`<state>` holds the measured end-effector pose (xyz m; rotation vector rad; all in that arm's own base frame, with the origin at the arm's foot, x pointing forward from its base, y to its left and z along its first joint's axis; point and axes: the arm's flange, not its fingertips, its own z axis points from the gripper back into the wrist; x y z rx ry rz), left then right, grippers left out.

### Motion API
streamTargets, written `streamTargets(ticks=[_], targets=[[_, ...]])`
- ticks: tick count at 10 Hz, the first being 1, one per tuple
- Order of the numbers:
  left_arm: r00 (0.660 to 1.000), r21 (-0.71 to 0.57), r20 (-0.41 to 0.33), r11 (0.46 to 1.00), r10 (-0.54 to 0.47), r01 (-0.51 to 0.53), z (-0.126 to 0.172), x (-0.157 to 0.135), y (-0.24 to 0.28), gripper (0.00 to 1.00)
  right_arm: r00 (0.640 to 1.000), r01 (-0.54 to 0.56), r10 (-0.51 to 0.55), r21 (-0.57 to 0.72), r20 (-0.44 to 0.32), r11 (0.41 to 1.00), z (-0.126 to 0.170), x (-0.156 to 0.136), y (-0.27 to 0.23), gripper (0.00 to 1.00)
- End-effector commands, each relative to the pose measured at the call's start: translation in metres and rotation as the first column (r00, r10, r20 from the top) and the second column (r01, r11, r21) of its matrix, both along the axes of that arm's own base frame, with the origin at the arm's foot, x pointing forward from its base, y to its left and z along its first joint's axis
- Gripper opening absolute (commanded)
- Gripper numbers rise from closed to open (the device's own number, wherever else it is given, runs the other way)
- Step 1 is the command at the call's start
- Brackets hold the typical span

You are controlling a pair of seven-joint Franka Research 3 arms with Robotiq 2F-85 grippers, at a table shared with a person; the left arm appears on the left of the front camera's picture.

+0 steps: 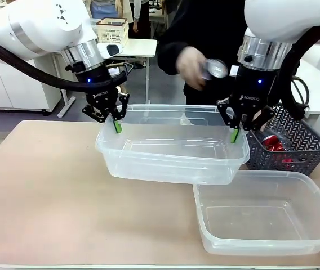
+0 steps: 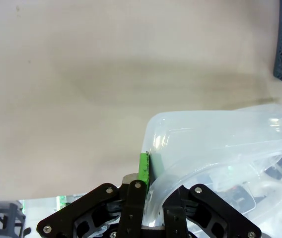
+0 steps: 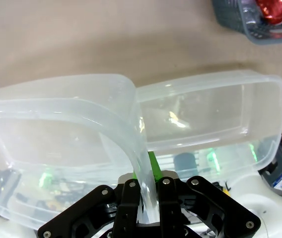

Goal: Sort the waste into each basket.
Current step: Offer the picked Organizing box to the human.

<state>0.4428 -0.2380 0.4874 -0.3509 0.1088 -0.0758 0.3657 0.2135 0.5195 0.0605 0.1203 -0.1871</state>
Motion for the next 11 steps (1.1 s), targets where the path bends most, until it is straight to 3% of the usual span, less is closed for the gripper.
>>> streamTargets(ticks=[1, 11], targets=[[1.000, -0.023, 0.006, 0.999, 0.028, -0.028, 0.0082, -0.0021, 0.0041, 0.05, 1.000, -0.008, 0.008, -0.007, -0.014, 1.000, -0.0012, 0.0000, 0.0001, 0.04], [1.000, -0.023, 0.006, 0.999, 0.028, -0.028, 0.0082, -0.0021, 0.0041, 0.05, 1.000, -0.008, 0.008, -0.007, -0.014, 1.000, -0.0012, 0.0000, 0.0001, 0.04]])
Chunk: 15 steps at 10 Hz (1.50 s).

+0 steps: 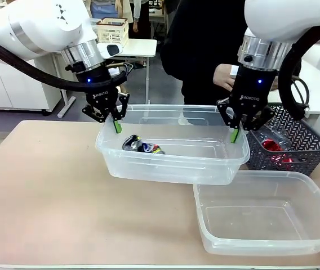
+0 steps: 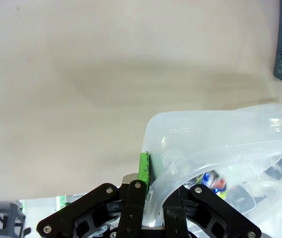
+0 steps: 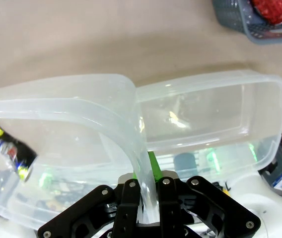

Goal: Sort the waste into each basket.
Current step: Offer the picked Organizing box to the human.

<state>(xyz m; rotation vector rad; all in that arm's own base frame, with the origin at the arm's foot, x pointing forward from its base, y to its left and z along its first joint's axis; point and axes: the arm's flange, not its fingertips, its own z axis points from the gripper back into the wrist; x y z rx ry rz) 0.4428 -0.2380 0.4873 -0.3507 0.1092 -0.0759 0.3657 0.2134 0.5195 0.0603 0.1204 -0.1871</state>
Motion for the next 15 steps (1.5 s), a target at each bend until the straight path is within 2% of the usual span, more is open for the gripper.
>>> streamTargets(ticks=[1, 15], targets=[[1.000, -0.023, 0.007, 0.999, 0.028, -0.028, 0.0083, -0.0020, 0.0041, 0.05, 1.000, -0.008, 0.008, -0.006, -0.014, 1.000, -0.0011, 0.0001, 0.0001, 0.04], [1.000, -0.023, 0.007, 0.999, 0.028, -0.028, 0.0083, -0.0020, 0.0041, 0.05, 1.000, -0.008, 0.008, -0.006, -0.014, 1.000, -0.0011, 0.0001, 0.0001, 0.04]])
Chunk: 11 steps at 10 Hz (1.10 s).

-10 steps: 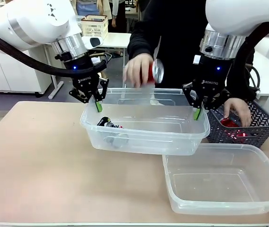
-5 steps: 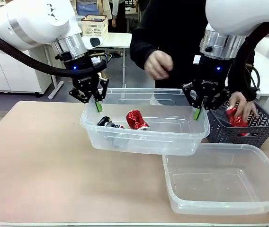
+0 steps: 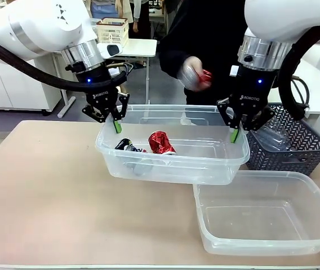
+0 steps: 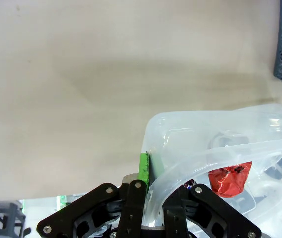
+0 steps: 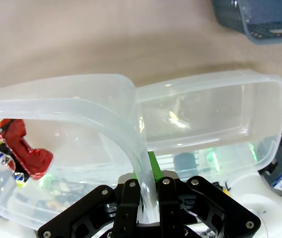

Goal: Sort the waste into each basket.
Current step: Offer the picked Organizing box to the human.

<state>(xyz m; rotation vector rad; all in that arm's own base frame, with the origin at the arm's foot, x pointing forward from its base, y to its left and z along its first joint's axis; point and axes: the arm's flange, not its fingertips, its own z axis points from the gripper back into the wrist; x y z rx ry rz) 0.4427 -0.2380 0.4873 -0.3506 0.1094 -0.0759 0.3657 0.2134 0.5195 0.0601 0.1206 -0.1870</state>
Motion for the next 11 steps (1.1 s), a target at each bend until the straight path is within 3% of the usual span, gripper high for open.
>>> streamTargets(ticks=[1, 11], targets=[[1.000, -0.023, 0.007, 0.999, 0.028, -0.028, 0.0083, -0.0020, 0.0041, 0.05, 1.000, -0.008, 0.008, -0.006, -0.014, 1.000, -0.0011, 0.0001, 0.0001, 0.04], [1.000, -0.023, 0.007, 0.999, 0.028, -0.028, 0.0083, -0.0020, 0.0041, 0.05, 1.000, -0.008, 0.008, -0.006, -0.014, 1.000, -0.0011, 0.0001, 0.0001, 0.04]])
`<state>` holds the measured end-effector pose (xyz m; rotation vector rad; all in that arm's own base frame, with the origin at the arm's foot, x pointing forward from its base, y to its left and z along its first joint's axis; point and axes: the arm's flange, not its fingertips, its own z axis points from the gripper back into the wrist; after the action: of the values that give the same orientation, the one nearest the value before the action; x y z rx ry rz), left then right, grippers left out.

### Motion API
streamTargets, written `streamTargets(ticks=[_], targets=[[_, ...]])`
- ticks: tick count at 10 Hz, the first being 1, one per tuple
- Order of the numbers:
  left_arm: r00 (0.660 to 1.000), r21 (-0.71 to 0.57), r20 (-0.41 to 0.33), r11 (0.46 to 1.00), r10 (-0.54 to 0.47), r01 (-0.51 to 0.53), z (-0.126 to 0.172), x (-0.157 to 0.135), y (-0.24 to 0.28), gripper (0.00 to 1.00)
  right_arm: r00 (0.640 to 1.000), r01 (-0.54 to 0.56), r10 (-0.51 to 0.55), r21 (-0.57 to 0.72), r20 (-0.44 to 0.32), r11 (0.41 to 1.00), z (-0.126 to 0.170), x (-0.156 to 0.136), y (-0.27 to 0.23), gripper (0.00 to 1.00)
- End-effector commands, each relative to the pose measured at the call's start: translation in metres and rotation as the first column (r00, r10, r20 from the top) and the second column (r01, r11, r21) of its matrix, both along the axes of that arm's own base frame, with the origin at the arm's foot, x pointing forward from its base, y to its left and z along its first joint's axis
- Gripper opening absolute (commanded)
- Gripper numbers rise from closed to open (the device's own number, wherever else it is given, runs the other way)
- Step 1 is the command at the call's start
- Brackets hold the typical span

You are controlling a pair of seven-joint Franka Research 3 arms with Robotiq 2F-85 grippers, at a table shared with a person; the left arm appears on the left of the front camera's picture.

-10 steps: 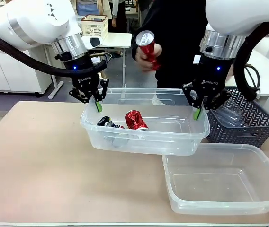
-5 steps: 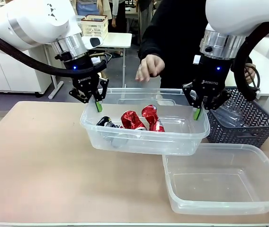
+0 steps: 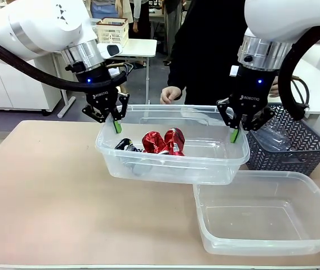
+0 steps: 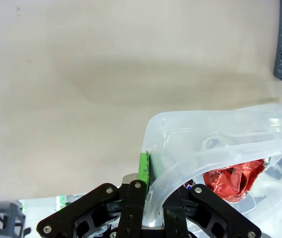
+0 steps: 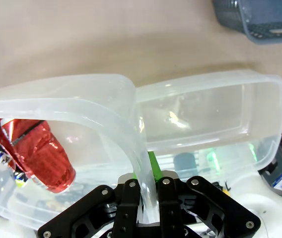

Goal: Sort the waste into each basket.
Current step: Offer the picked Organizing box to the human.

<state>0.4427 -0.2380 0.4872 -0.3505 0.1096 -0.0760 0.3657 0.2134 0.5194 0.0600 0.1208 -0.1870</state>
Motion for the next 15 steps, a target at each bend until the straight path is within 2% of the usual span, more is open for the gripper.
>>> streamTargets(ticks=[1, 4, 5, 6, 8, 9, 11, 12, 13, 15], targets=[[1.000, -0.023, 0.007, 0.999, 0.028, -0.028, 0.008, -0.002, 0.004, 0.05, 1.000, -0.008, 0.008, -0.006, -0.014, 1.000, -0.001, 0.000, 0.000, 0.04], [1.000, 0.000, 0.000, 1.000, 0.000, 0.000, 0.000, 0.000, 0.000, 0.05, 1.000, 0.000, 0.000, 0.000, 0.000, 1.000, 0.000, 0.000, 0.000, 0.04], [1.000, 0.005, 0.021, 1.000, 0.019, -0.019, 0.006, 0.018, 0.002, 0.05, 1.000, -0.028, 0.028, -0.027, -0.009, 0.999, 0.007, 0.021, 0.004, 0.04], [0.996, 0.007, 0.073, 0.999, 0.042, -0.042, 0.017, 0.041, 0.005, 0.05, 0.998, -0.067, 0.066, -0.029, -0.018, 0.997, 0.016, 0.053, 0.004, 0.04], [0.986, -0.015, 0.124, 0.994, 0.112, -0.111, 0.039, 0.104, 0.020, 0.05, 0.997, -0.063, 0.061, -0.033, -0.046, 0.998, 0.028, 0.130, 0.002, 0.04], [0.983, -0.003, 0.128, 0.992, 0.129, -0.130, 0.042, 0.125, 0.025, 0.05, 0.994, -0.094, 0.093, -0.016, -0.058, 0.995, 0.027, 0.156, 0.002, 0.04], [0.981, -0.023, 0.126, 0.989, 0.149, -0.147, 0.035, 0.146, 0.033, 0.05, 0.992, -0.068, 0.066, -0.014, -0.106, 0.998, 0.011, 0.192, -0.002, 0.04], [0.979, -0.014, 0.107, 0.985, 0.172, -0.171, 0.024, 0.154, 0.039, 0.05, 0.992, -0.047, 0.048, 0.009, -0.115, 0.999, 0.000, 0.199, -0.004, 0.04], [0.990, -0.008, 0.117, 0.997, 0.082, -0.082, 0.023, 0.134, 0.025, 0.05, 0.999, -0.044, 0.045, 0.032, -0.027, 0.999, 0.009, 0.184, 0.010, 0.04], [0.990, -0.008, 0.117, 0.997, 0.082, -0.082, 0.023, 0.134, 0.025, 0.05, 0.999, -0.044, 0.045, 0.032, -0.027, 0.999, 0.009, 0.184, 0.010, 0.04]])
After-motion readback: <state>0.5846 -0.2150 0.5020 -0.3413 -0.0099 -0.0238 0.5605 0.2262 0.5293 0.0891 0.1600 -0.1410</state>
